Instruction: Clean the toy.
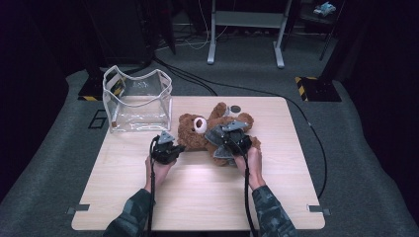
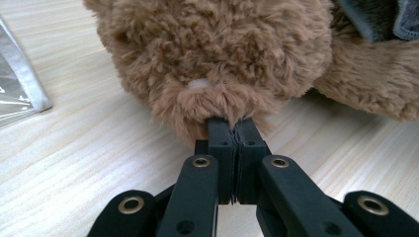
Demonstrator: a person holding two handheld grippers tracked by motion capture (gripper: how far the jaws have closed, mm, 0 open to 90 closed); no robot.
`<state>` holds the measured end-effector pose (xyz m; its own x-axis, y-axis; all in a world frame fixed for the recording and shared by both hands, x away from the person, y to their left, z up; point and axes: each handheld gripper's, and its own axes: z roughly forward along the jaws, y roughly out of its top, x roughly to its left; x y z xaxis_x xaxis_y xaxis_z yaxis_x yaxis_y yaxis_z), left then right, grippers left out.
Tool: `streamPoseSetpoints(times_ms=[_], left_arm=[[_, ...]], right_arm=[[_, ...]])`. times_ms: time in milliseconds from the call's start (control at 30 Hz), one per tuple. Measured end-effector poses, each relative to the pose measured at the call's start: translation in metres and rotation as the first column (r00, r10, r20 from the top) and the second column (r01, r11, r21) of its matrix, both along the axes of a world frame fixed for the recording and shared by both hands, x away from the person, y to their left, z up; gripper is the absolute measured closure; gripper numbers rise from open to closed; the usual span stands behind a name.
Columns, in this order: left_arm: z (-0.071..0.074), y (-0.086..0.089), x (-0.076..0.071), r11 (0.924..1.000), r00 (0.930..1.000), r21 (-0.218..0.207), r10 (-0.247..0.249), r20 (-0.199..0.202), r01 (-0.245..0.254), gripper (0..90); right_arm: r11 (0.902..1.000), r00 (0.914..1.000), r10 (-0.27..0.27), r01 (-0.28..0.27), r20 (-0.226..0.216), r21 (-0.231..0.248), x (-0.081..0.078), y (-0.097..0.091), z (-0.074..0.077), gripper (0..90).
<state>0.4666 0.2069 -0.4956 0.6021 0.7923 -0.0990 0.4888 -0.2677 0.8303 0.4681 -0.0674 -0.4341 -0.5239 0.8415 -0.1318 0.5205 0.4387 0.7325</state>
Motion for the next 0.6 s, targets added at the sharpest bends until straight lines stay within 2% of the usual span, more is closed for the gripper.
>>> streamPoseSetpoints(times_ms=[133,300,400,467,533,600], left_arm=[[-0.001,0.002,0.000,1.0000,1.0000,-0.004,0.004,-0.001,-0.004,88.4],[-0.003,0.005,0.002,0.9999,0.9999,-0.016,0.003,-0.013,-0.004,88.4],[-0.004,0.006,0.002,0.9999,0.9999,-0.016,0.001,-0.015,-0.001,88.4],[-0.004,0.006,0.002,0.9997,0.9998,-0.023,-0.001,-0.019,0.000,88.3],[-0.004,0.006,0.002,0.9997,0.9998,-0.025,-0.003,-0.021,0.003,88.3],[-0.004,0.006,0.002,0.9997,0.9998,-0.024,-0.006,-0.021,0.006,88.2]], right_arm=[[0.9987,0.9988,-0.047,0.047,0.013,-0.019,-0.005,-0.013,-0.001,80.1],[0.9916,0.9909,-0.126,0.127,0.048,-0.026,-0.012,-0.040,-0.002,80.2],[0.9790,0.9789,-0.198,0.200,0.052,-0.041,-0.015,-0.064,-0.006,80.2],[0.9692,0.9687,-0.244,0.245,0.046,-0.025,-0.017,-0.079,-0.008,80.1],[0.9650,0.9643,-0.262,0.262,0.042,-0.010,-0.018,-0.089,-0.010,80.1],[0.9704,0.9692,-0.242,0.241,0.047,0.010,-0.023,-0.090,-0.009,80.0]])
